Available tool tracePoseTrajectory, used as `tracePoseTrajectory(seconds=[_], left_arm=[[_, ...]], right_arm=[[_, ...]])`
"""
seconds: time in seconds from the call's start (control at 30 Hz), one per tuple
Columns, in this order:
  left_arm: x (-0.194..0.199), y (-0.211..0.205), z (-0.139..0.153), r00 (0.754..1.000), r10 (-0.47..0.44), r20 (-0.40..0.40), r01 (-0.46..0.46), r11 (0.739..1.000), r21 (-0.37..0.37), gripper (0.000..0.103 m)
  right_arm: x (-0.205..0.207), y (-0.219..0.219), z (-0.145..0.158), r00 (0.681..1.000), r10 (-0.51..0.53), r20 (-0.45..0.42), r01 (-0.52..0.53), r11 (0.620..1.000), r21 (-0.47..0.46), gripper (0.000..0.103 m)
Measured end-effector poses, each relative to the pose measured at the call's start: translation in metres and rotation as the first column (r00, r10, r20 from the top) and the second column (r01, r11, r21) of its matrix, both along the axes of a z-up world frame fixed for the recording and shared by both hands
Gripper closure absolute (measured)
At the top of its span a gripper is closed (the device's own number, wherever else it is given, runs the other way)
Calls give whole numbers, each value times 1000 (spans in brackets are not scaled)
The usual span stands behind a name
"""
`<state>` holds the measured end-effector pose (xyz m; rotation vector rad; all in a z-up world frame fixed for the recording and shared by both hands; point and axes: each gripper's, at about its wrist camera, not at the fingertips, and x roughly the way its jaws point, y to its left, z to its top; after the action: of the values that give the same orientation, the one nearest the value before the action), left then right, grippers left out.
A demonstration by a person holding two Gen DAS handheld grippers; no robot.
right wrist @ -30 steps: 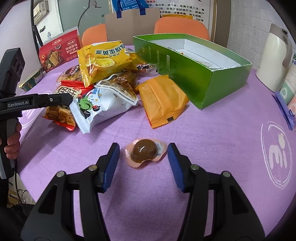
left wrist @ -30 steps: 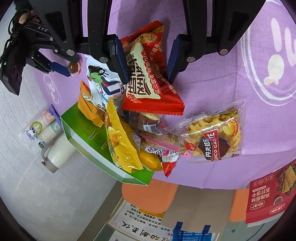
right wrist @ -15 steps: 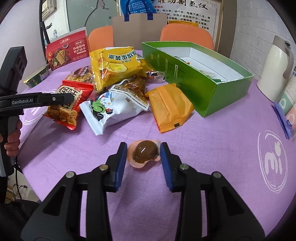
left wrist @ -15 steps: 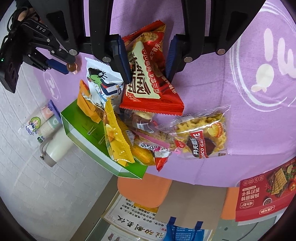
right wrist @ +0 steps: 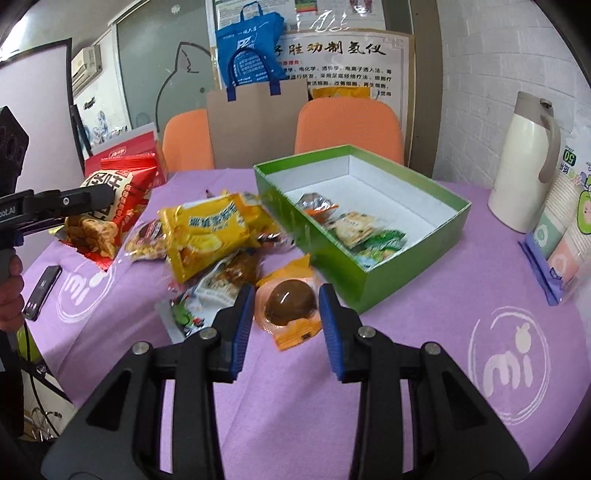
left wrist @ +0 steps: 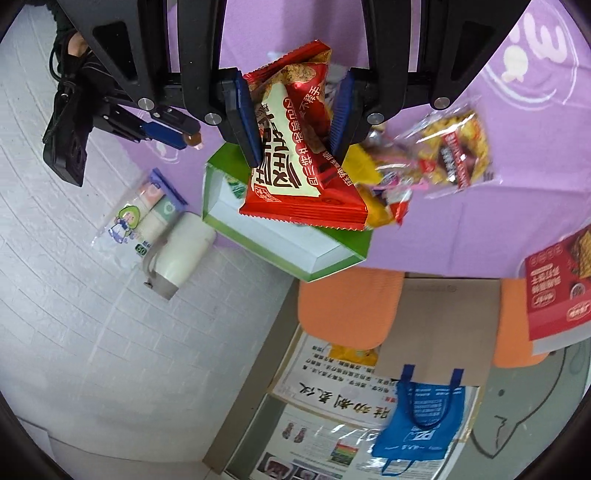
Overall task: Organize snacks
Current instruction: 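Carry the chocolate egg and red snack bag into the green box and release, then move the right tool to the orange cake pack and grasp it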
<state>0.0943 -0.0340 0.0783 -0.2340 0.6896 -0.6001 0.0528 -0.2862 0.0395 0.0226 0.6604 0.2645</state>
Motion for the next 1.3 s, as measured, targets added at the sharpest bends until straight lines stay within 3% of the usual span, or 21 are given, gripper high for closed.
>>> tracePoseTrajectory(seconds=[0.27,0.57,0.7,0.73,0.77,0.8,0.83,0.9,1.03,1.17,1.3], left_arm=[[67,-76,17,997,-69,-20,69,998,15,66],[135,-138,-12,994,-70,-78,78,992,102,66],[153,-149,-32,994,-62,-90,74,987,141,65],[155,-150,-34,995,-58,-79,69,987,143,62],[155,-149,-36,997,-45,-68,54,987,148,39],[154,-146,-38,998,-21,-64,30,988,154,9],[153,-143,-38,999,5,-53,3,988,152,3],[149,-137,-35,1000,22,-10,-20,990,140,1],[144,-132,-29,1000,26,5,-26,985,170,1],[127,-118,-11,1000,26,10,-27,991,133,1],[99,-99,14,999,32,38,-35,994,102,1]], right_arm=[[48,-39,8,993,-117,33,116,993,37,65],[102,-54,-19,991,-136,-18,137,990,38,65],[113,-51,-27,992,-124,5,124,992,13,56],[115,-50,-29,993,-121,14,121,993,0,46],[114,-50,-30,992,-121,22,122,992,-13,36],[112,-50,-31,990,-134,39,135,991,-24,16],[108,-51,-30,987,-149,65,152,988,-31,8],[102,-52,-29,980,-168,105,173,984,-41,7],[96,-58,-25,976,-189,104,193,981,-25,6],[84,-61,-12,976,-201,83,202,979,3,6],[58,-57,14,974,-190,121,186,981,48,2]])
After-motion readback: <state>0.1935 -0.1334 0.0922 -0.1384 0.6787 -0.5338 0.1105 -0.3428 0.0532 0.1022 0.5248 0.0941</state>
